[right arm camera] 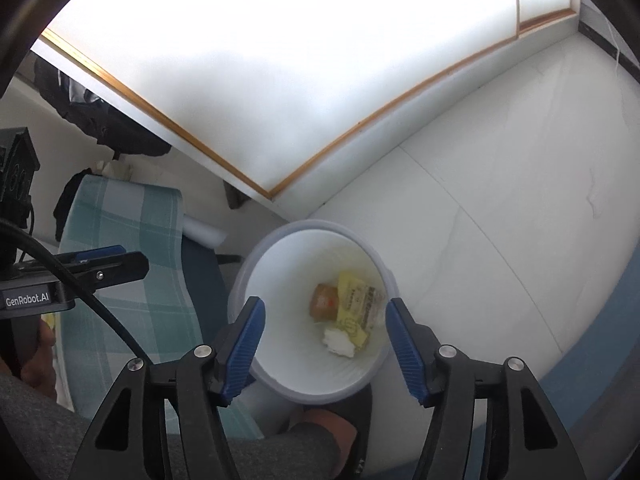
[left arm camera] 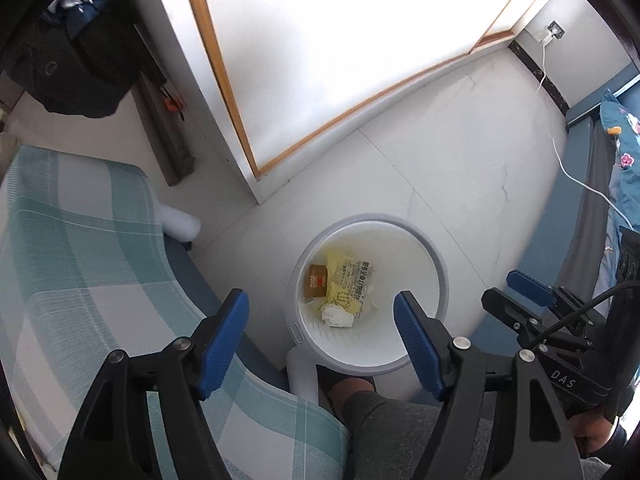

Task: Collect trash
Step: 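Move both open grippers back over the table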

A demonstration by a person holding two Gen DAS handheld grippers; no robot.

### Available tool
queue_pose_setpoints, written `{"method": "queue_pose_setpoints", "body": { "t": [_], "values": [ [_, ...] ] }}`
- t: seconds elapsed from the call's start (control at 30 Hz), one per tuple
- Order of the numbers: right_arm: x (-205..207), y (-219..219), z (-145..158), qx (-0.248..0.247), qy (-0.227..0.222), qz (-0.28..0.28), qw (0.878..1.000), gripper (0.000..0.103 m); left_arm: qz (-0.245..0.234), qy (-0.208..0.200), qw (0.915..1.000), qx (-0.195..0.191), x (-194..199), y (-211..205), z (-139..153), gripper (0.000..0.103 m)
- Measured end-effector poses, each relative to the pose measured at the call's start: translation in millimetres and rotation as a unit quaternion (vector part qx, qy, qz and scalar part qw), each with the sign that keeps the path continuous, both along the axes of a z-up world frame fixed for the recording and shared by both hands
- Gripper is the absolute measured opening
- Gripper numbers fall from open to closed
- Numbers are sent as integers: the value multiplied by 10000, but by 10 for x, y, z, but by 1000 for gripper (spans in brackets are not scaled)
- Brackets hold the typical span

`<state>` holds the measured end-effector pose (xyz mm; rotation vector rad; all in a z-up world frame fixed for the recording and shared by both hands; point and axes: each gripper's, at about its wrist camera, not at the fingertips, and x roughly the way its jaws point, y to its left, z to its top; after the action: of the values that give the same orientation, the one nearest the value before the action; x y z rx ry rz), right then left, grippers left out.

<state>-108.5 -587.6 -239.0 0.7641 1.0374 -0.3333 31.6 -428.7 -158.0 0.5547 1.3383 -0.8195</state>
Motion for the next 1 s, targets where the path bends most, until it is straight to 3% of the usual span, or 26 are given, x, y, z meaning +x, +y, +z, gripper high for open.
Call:
{"method": "queue_pose_setpoints", "body": {
  "t": [0.17,0.37,0.67,0.8,1.0],
  "values": [
    [-67,-28,378,-250,-290,-124,9992,67,243,-690,9966,-373,-15,178,419,79],
    [-41,103,931,-763,-667,-25,9948,71,599,-1107,9890,-777,40,422,791,80],
    [37,390,1760,-1511,-1245,39,9806,78,1378,-1718,9669,-1289,162,1174,1332,80],
    [70,650,2131,-1921,-1575,171,9685,87,1695,-1945,9553,-1444,183,1513,1532,80],
    [141,1121,2590,-2297,-2097,430,9494,91,2238,-2210,9339,-1698,212,2086,1764,80]
  ]
}}
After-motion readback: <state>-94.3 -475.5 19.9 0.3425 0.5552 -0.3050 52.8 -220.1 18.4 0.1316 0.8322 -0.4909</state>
